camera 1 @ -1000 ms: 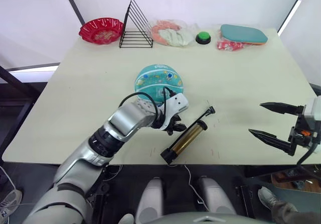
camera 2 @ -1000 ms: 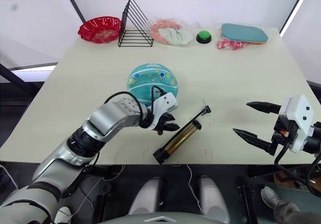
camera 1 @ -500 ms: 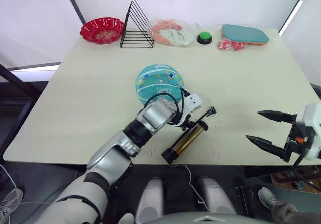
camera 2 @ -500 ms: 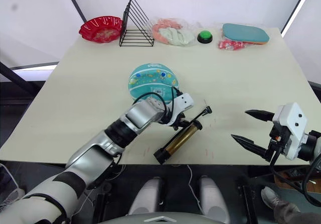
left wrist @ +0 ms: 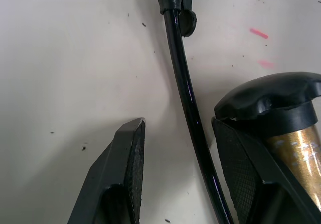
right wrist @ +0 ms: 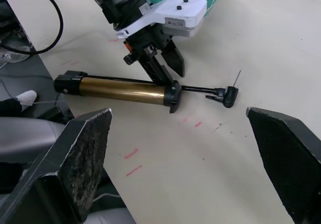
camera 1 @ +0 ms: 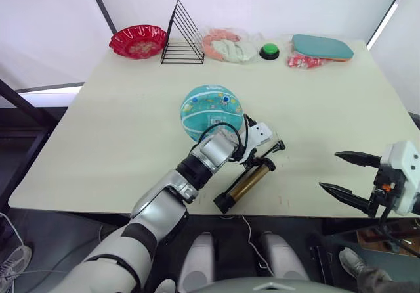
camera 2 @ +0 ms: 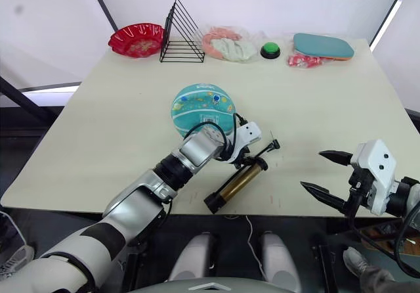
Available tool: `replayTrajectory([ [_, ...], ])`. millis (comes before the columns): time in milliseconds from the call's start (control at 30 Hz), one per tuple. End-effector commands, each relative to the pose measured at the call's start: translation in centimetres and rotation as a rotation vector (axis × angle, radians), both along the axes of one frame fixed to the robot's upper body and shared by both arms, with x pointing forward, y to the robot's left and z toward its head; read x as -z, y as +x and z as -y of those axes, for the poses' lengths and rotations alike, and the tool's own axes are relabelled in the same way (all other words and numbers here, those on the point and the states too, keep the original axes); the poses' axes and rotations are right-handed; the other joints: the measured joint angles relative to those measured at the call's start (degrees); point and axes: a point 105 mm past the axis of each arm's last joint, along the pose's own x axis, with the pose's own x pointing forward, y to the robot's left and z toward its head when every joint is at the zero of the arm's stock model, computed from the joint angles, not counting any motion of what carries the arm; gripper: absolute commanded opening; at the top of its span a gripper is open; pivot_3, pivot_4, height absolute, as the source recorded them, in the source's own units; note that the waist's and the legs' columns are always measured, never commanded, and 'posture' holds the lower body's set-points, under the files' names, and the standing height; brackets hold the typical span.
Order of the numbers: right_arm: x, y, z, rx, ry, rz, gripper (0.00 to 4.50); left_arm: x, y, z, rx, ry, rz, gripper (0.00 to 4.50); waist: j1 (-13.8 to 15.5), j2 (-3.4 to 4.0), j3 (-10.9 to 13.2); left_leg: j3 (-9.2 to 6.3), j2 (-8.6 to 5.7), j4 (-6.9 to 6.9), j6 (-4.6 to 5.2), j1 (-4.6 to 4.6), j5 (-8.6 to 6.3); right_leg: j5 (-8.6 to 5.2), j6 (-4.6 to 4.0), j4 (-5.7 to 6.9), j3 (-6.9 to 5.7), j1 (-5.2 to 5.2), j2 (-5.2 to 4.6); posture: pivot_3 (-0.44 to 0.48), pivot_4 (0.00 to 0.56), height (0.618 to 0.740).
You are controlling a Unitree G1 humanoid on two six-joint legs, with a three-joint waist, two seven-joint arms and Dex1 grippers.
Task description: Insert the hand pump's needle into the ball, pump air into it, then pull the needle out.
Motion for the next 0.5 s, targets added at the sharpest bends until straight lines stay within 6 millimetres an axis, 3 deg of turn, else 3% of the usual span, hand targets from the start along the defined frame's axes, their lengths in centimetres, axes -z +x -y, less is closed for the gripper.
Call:
replayTrajectory([
  [33,-1.1,-0.2,0.0,0.006,-0.015,0.036,4.50,2.7,-0.7,-1.0,-0.021,0.065,-0.069,1.43,0.03,-0.02,-0.05,-0.02,-0.02,0.00,0.00,0.08,0.00,-0.05,-0.02,-0.03,0.02,0.11,0.00,0.000,0.150,0.740],
  [133,-1.2,-0.2,-0.1,0.010,0.002,0.027,4.50,2.3,-0.7,-1.5,-0.027,0.034,-0.075,0.05,-0.19,-0.02,-0.06,-0.01,-0.03,-0.02,0.06,0.27,-0.04,-0.11,0.02,-0.05,0.06,0.33,0.00,0.000,0.150,0.740],
  [267,-1.4,0.1,-0.3,0.015,0.019,0.021,4.50,1.0,-1.0,-1.2,-0.019,-0.040,-0.073,0.05,-0.87,-0.05,-0.04,0.04,-0.01,-0.15,0.09,0.60,-0.07,-0.14,0.00,-0.05,0.12,0.55,0.02,0.000,0.150,0.740],
  [367,-1.5,1.6,-0.1,0.078,0.015,0.016,4.50,-1.4,-1.4,-0.8,-0.010,-0.189,-0.057,0.05,-1.31,-0.04,-0.01,0.09,0.01,-0.22,0.10,0.64,-0.07,-0.13,0.02,-0.04,0.16,0.53,0.04,0.000,0.150,0.740],
  [500,-1.4,3.1,-0.5,0.136,0.074,-0.073,4.50,-3.9,-2.0,-1.9,-0.002,-0.308,0.015,0.05,-1.51,-0.08,0.05,0.08,0.04,-0.23,0.10,0.61,-0.07,-0.13,0.02,-0.02,0.16,0.50,0.05,0.000,0.150,0.740],
])
